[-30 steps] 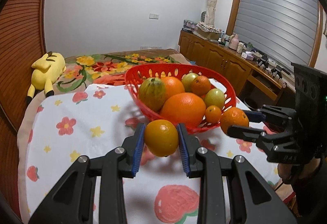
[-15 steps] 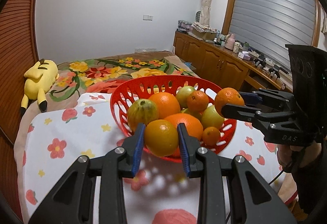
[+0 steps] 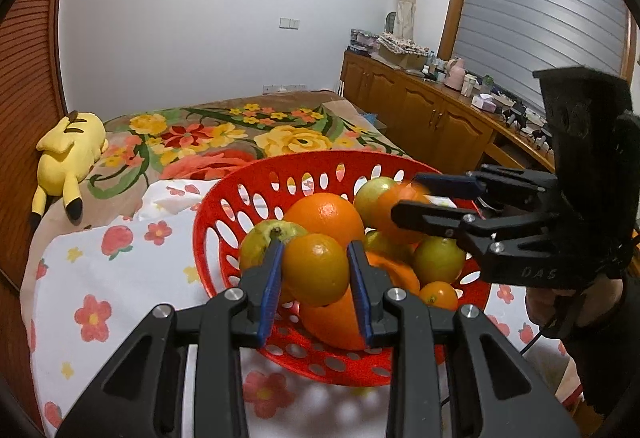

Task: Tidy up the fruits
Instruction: 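Lower both fruits into the basket and open both tools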

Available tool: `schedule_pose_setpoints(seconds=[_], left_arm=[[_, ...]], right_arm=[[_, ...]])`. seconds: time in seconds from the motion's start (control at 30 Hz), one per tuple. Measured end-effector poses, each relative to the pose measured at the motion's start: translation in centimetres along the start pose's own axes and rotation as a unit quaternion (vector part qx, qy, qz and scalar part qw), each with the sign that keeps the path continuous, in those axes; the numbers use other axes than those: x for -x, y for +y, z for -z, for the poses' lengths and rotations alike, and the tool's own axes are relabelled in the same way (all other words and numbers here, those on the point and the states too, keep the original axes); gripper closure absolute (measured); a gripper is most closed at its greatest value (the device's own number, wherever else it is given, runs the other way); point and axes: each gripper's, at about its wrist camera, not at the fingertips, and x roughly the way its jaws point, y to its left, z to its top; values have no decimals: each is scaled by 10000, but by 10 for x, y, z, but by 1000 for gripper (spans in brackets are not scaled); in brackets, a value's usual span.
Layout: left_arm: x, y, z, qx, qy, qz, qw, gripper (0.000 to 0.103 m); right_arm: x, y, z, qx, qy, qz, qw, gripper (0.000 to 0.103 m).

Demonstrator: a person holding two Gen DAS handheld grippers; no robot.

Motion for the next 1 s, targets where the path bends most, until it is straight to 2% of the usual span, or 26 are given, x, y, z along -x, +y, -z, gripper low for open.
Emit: schedule_pose_setpoints(seconds=[0.07, 0.43, 1.0], left_arm=[[-3, -1, 1, 5, 26, 8, 10000, 73], [-10, -9, -1, -68, 84, 19, 9999, 73], [-26, -28, -12, -212, 98, -25, 9997, 71]], right_arm=[[2, -2, 0, -46, -56, -25, 10000, 53], [23, -17, 3, -244, -312, 93, 9992, 51], [39, -24, 26, -422, -378, 130, 9983, 50]])
